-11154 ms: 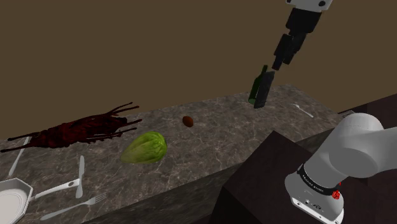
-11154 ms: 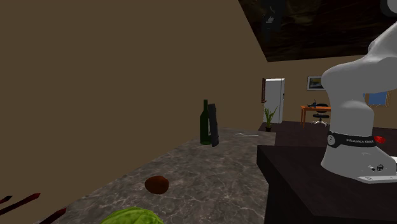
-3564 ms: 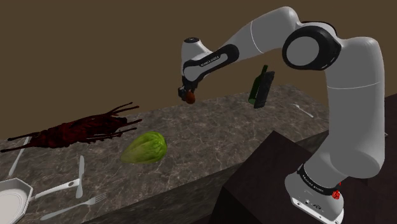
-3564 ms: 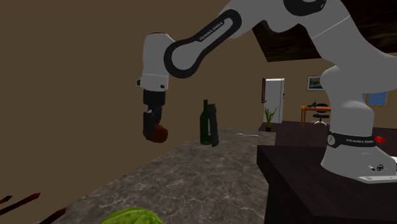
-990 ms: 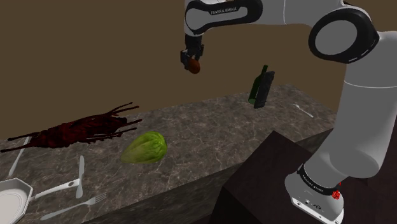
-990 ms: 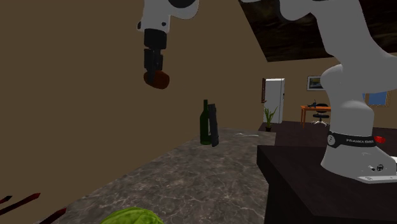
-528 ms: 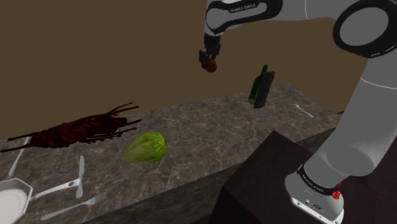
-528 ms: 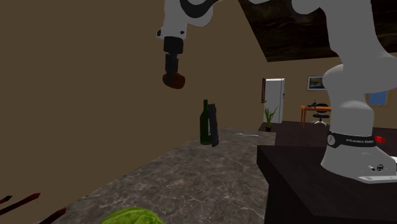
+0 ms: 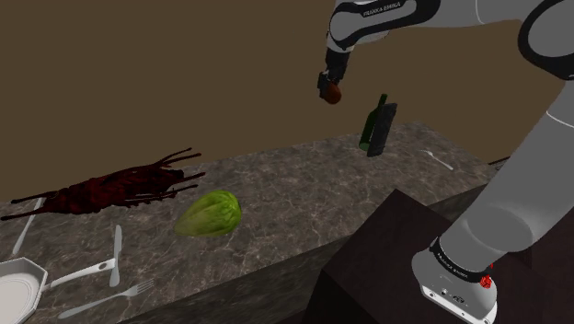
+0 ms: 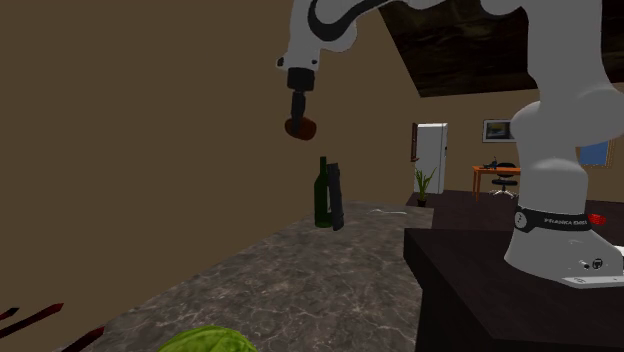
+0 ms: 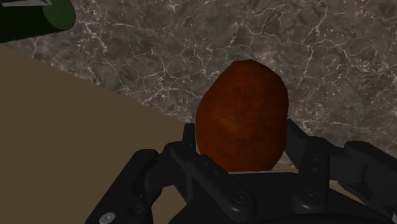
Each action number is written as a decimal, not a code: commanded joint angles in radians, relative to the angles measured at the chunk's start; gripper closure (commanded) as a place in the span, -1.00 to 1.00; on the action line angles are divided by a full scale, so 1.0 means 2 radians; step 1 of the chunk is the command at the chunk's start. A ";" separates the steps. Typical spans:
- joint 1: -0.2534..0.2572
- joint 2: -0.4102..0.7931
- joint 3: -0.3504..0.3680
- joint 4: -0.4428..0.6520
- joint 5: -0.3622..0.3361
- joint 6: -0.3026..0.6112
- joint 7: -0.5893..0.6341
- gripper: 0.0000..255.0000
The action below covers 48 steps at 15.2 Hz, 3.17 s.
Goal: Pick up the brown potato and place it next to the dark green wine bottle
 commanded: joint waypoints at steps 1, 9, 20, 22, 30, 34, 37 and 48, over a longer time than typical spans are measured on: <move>-0.012 -0.009 -0.010 -0.014 0.003 0.006 -0.024 1.00; -0.058 -0.041 -0.054 -0.054 0.014 0.017 -0.118 1.00; -0.121 -0.036 -0.120 -0.048 0.036 0.016 -0.258 1.00; -0.133 -0.029 -0.132 -0.039 0.042 0.014 -0.285 1.00; -0.190 0.025 -0.177 0.025 0.082 -0.005 -0.400 1.00; -0.191 0.032 -0.176 0.006 0.086 0.020 -0.403 1.00; -0.191 0.038 -0.176 -0.008 0.090 0.039 -0.406 1.00; -0.194 0.067 -0.171 -0.048 0.110 0.105 -0.422 1.00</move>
